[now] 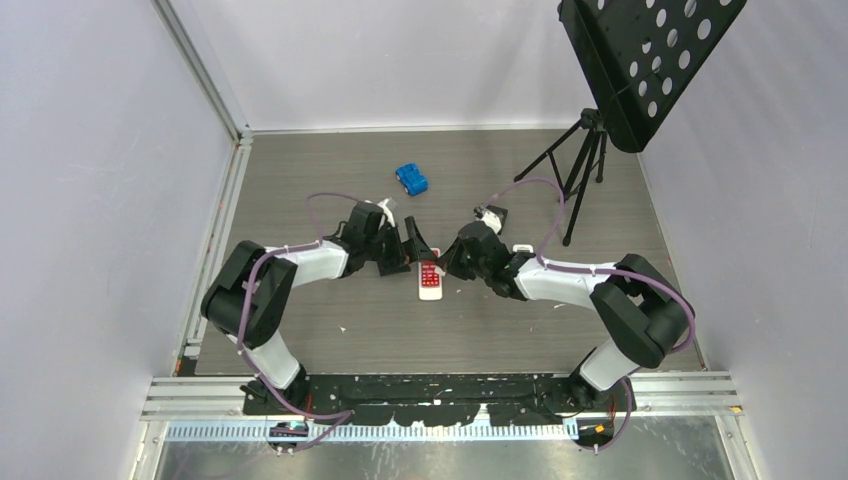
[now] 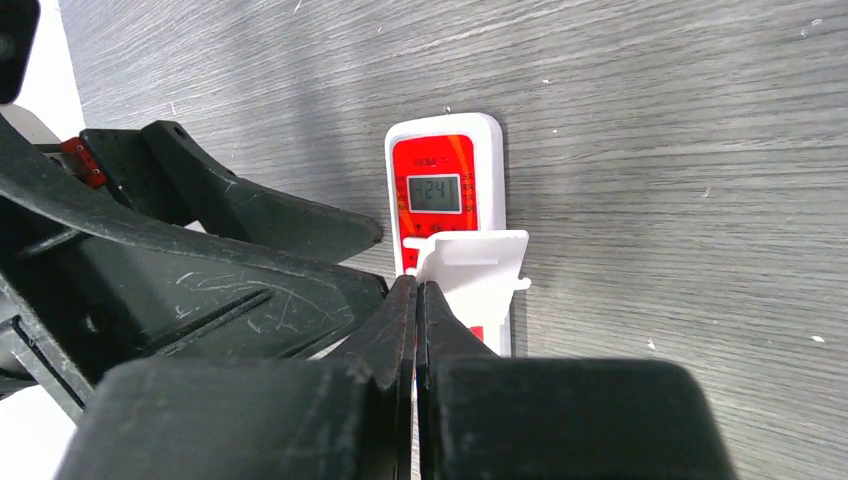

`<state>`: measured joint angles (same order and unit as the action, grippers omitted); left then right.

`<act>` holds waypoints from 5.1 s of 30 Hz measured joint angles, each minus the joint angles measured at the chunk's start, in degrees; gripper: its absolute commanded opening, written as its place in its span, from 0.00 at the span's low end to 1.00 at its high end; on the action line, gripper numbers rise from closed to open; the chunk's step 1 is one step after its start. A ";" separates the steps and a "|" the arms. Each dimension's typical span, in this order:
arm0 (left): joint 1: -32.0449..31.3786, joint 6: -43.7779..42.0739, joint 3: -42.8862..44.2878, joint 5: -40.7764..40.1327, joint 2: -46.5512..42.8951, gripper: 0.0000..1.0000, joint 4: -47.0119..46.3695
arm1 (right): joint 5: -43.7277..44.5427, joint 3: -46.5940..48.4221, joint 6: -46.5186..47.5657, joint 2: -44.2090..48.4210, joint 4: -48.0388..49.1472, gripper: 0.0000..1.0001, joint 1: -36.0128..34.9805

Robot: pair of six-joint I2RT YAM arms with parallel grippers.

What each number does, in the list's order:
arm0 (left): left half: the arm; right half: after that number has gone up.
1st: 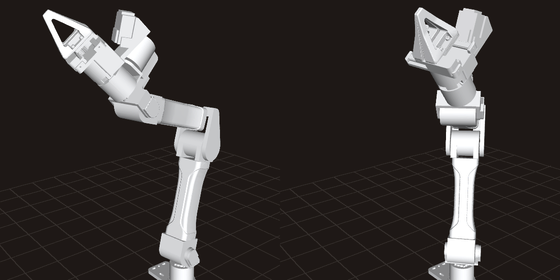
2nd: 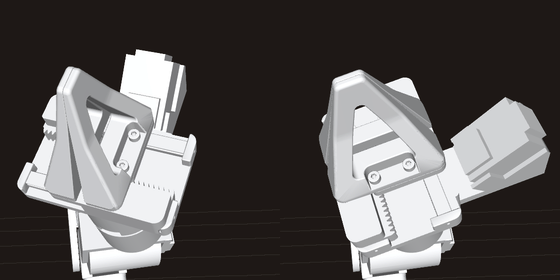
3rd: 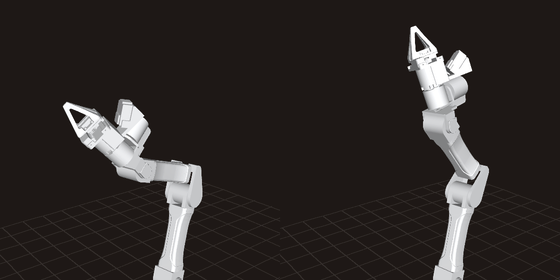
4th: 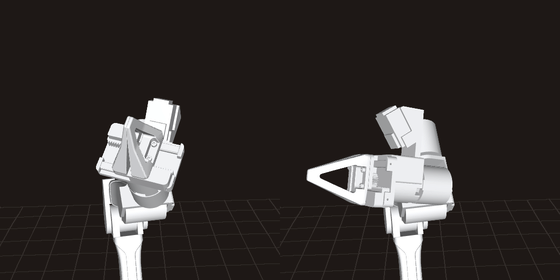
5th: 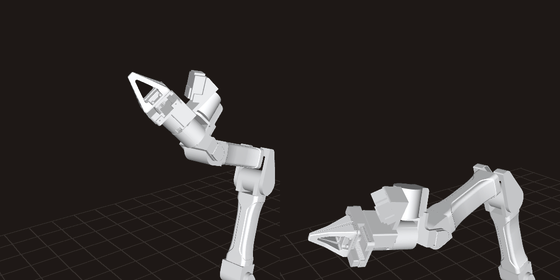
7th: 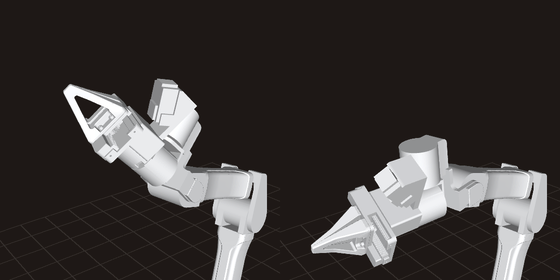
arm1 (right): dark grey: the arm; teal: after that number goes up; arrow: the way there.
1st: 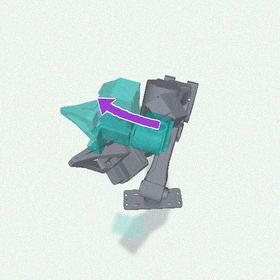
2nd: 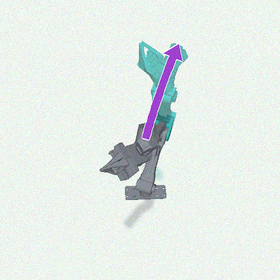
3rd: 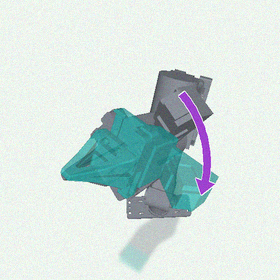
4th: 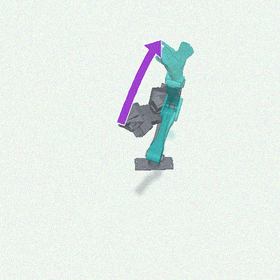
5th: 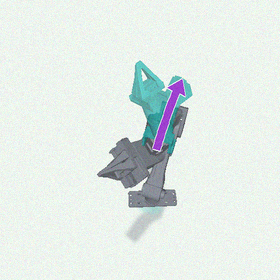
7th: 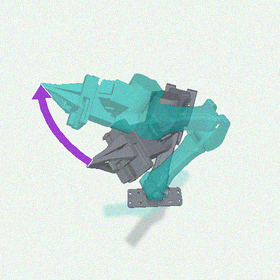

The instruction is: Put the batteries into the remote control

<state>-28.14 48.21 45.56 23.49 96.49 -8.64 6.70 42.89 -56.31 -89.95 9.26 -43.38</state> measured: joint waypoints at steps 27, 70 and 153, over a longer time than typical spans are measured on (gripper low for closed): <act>-16.31 -7.72 21.55 -30.84 8.87 0.80 30.01 | 15.21 7.37 0.02 1.05 -34.62 0.14 0.81; -8.44 -12.11 16.33 -11.02 3.80 0.33 27.08 | 0.87 -9.70 5.05 34.95 -20.00 0.97 1.18; 14.67 -17.22 12.02 -30.34 -44.17 1.00 50.93 | -2.54 44.89 73.50 -28.48 -54.34 0.53 -15.39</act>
<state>-13.47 30.98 57.58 -6.85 52.31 42.28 4.16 87.79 17.19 -118.43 -45.08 -58.76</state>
